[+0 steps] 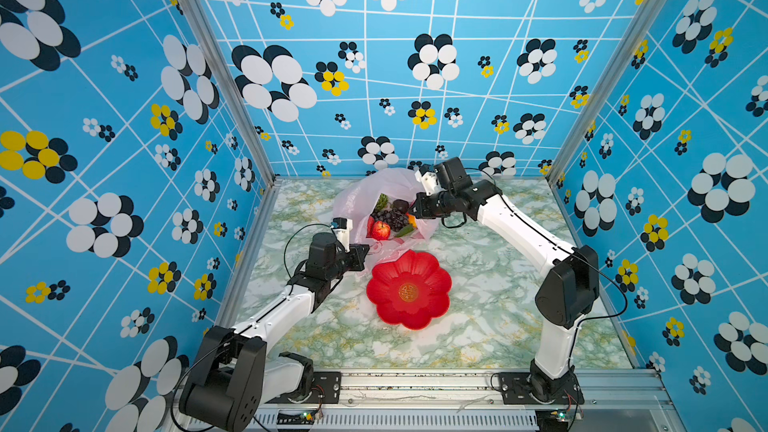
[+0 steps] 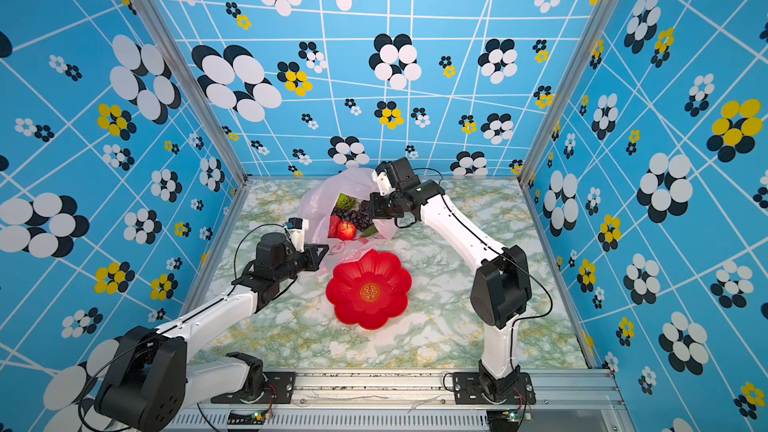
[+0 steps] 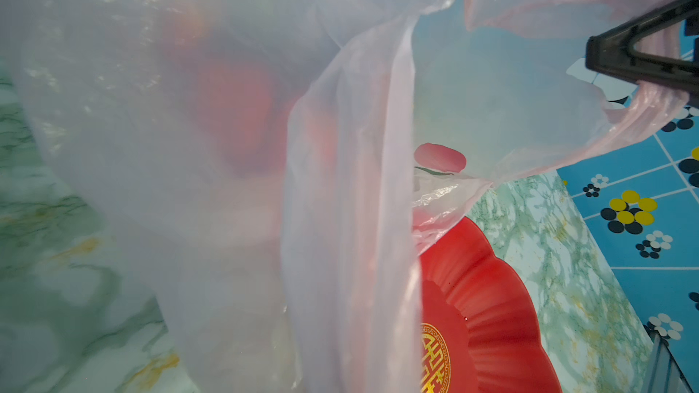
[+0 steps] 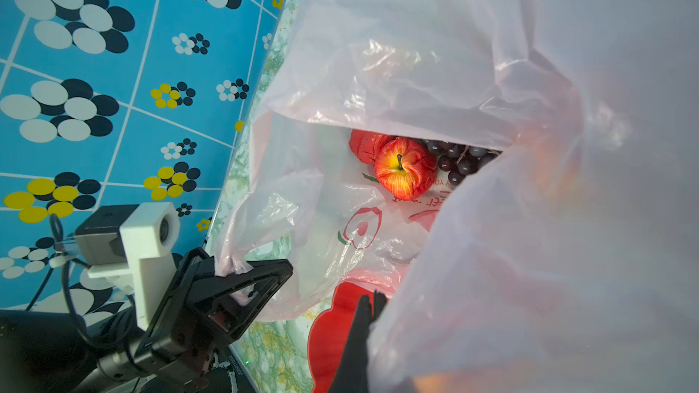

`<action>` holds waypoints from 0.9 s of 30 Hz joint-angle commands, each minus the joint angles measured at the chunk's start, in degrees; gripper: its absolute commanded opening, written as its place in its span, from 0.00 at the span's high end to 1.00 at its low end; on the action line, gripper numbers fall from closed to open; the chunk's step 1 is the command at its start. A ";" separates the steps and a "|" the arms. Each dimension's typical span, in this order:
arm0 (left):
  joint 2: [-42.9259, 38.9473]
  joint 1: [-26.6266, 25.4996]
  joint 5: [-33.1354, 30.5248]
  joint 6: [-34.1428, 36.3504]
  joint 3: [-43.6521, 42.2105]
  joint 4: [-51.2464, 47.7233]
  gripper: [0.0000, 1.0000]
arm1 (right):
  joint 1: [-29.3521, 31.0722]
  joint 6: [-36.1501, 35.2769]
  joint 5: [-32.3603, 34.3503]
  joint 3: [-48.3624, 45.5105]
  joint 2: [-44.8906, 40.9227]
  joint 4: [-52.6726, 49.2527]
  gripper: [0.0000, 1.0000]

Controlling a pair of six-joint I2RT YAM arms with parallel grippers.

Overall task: Place the fruits into the plastic bag
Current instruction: 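Lift the pink bag by its handles with both grippers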

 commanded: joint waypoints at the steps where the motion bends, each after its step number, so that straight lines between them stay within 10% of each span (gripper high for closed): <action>1: -2.90 0.51 -4.87 -1.84 6.04 -10.20 1.00 | -1.53 0.60 -2.69 4.87 -0.08 -0.49 1.00; 15: 14.59 12.75 9.53 -4.94 57.50 -40.72 1.00 | -9.47 9.36 -10.04 58.58 24.33 -4.09 1.00; 20: 22.49 14.89 13.85 -8.83 68.66 -39.74 1.00 | -12.67 21.57 -14.91 59.14 26.27 9.69 1.00; 27: 27.70 15.13 16.52 -12.28 77.00 -36.83 1.00 | -13.47 16.22 -18.43 58.64 22.31 12.15 1.00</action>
